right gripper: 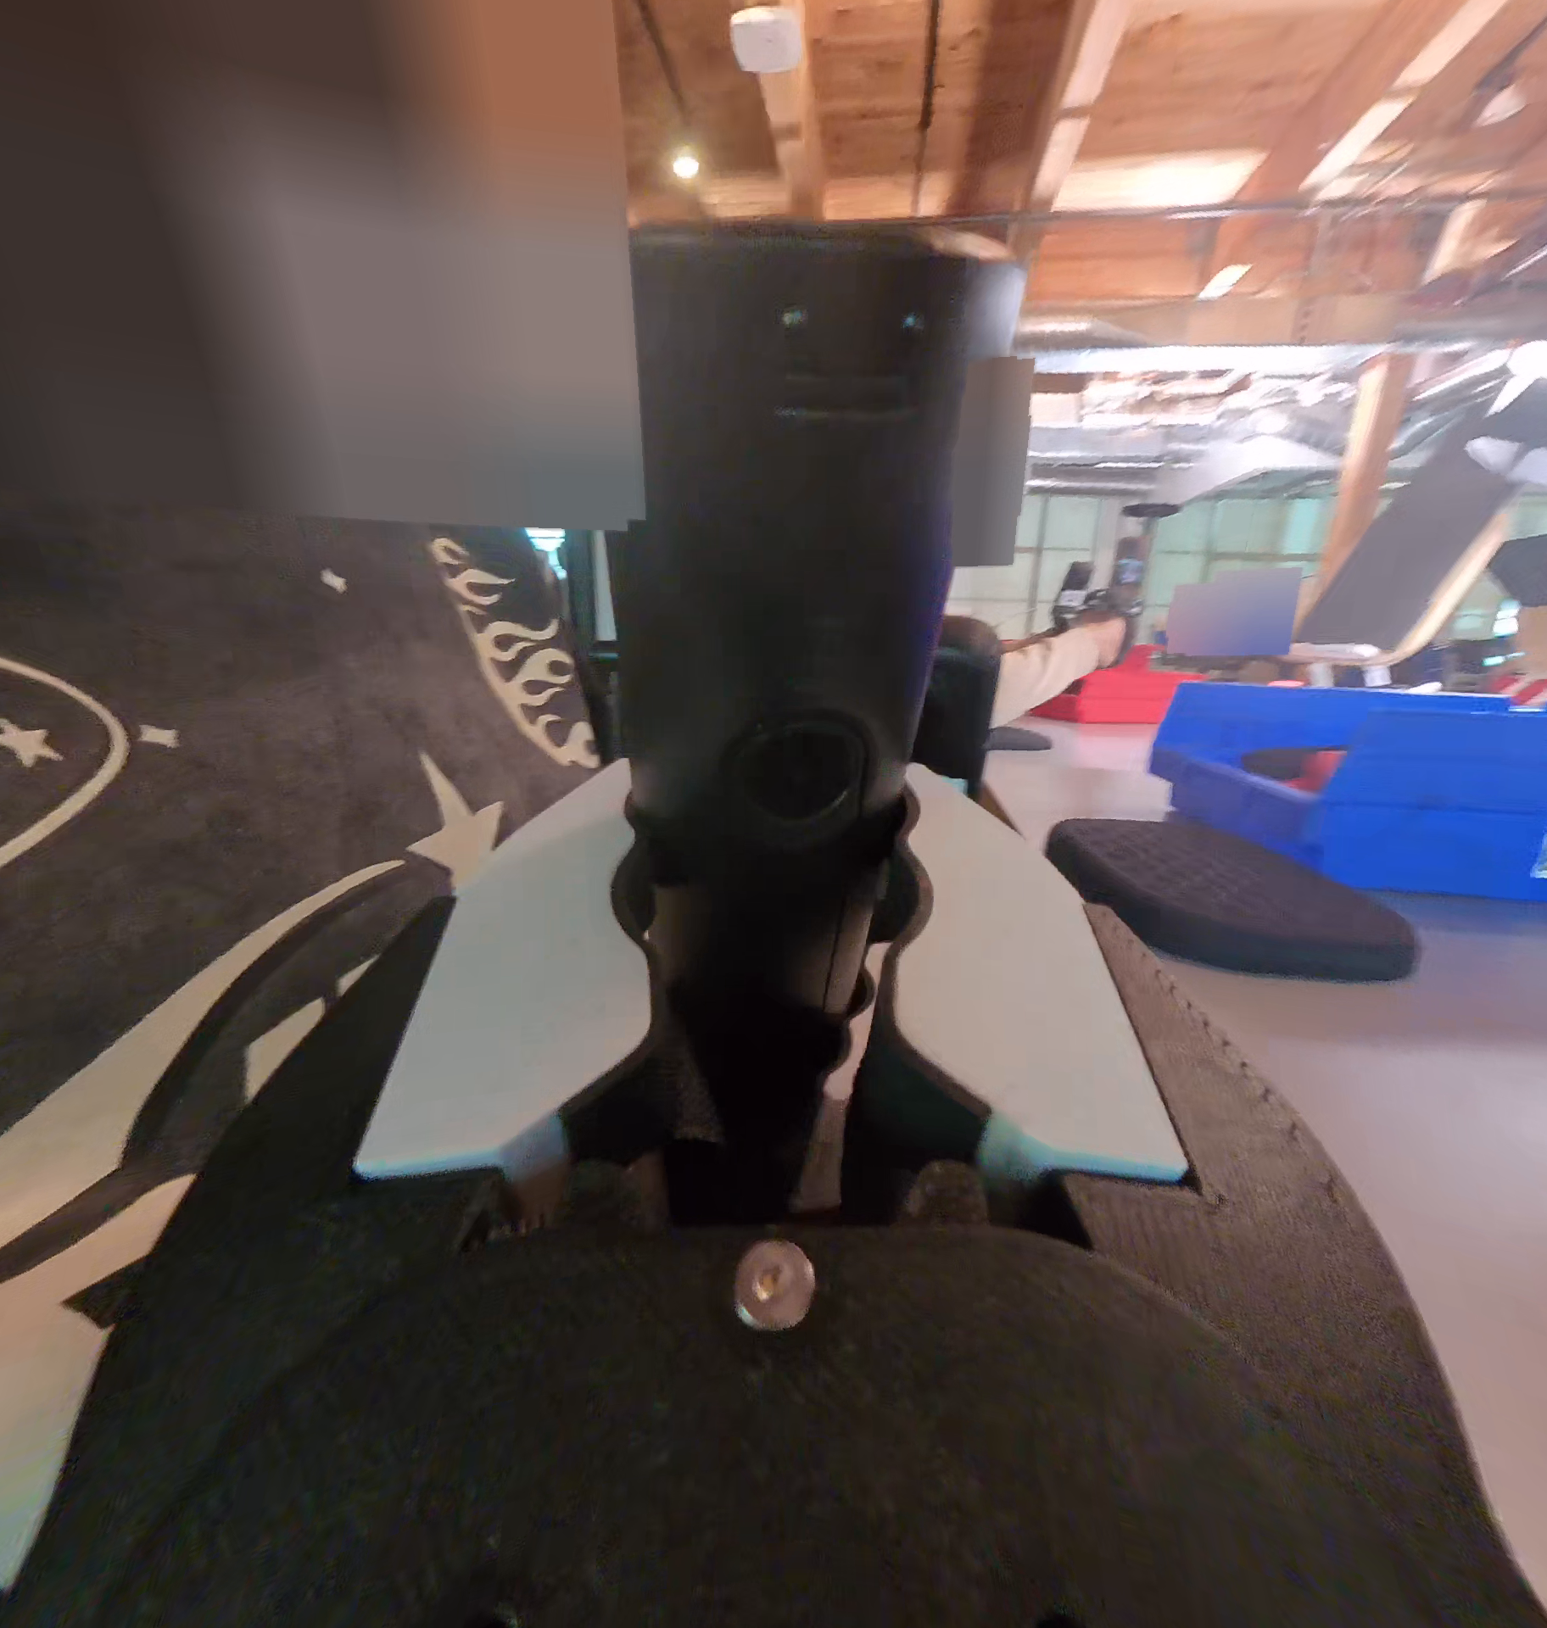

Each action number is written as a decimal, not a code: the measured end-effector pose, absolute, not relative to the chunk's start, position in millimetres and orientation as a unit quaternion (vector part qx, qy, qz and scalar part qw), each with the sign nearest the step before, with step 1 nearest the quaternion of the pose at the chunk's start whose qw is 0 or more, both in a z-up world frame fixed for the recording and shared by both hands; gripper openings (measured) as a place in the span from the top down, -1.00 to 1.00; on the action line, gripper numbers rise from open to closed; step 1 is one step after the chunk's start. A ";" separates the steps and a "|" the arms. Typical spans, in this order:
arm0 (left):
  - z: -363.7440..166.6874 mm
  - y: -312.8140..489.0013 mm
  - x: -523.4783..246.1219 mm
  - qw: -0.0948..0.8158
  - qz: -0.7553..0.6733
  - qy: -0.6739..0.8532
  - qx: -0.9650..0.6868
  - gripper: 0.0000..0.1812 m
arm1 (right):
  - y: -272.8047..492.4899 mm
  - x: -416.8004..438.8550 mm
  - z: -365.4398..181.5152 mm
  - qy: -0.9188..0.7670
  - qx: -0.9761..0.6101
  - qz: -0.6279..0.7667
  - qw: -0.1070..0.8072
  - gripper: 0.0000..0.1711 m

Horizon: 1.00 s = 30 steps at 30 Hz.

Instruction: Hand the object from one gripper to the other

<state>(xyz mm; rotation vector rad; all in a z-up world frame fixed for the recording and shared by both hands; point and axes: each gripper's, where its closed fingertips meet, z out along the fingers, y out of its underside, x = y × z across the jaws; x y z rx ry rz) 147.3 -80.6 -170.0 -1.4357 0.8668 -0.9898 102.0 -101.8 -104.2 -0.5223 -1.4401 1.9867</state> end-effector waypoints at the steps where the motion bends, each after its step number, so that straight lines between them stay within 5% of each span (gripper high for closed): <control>1: -167.6 -73.0 141.9 0.584 -0.397 0.353 -0.614 0.39 | -96.7 99.8 -102.4 -0.539 -0.207 0.747 0.330 0.40; 7: -156.4 -33.4 105.1 0.724 -0.068 0.313 -0.611 0.29 | -60.4 80.6 -98.5 -0.492 -0.287 0.668 0.479 0.41; 11: -161.2 -22.3 92.5 0.722 0.071 0.292 -0.623 0.52 | -60.3 72.6 -101.9 -0.466 -0.315 0.634 0.530 0.39; 24: -163.3 -59.2 130.4 0.614 -0.361 0.314 -0.628 0.56 | -80.4 90.9 -99.6 -0.507 -0.249 0.741 0.363 0.27; 26: -167.0 -64.0 135.0 0.587 -0.391 0.320 -0.633 0.56 | -92.0 99.2 -100.9 -0.529 -0.215 0.747 0.341 0.55; 30: -170.3 -73.6 143.8 0.551 -0.437 0.333 -0.629 0.57 | -100.5 99.8 -100.4 -0.532 -0.213 0.752 0.326 0.65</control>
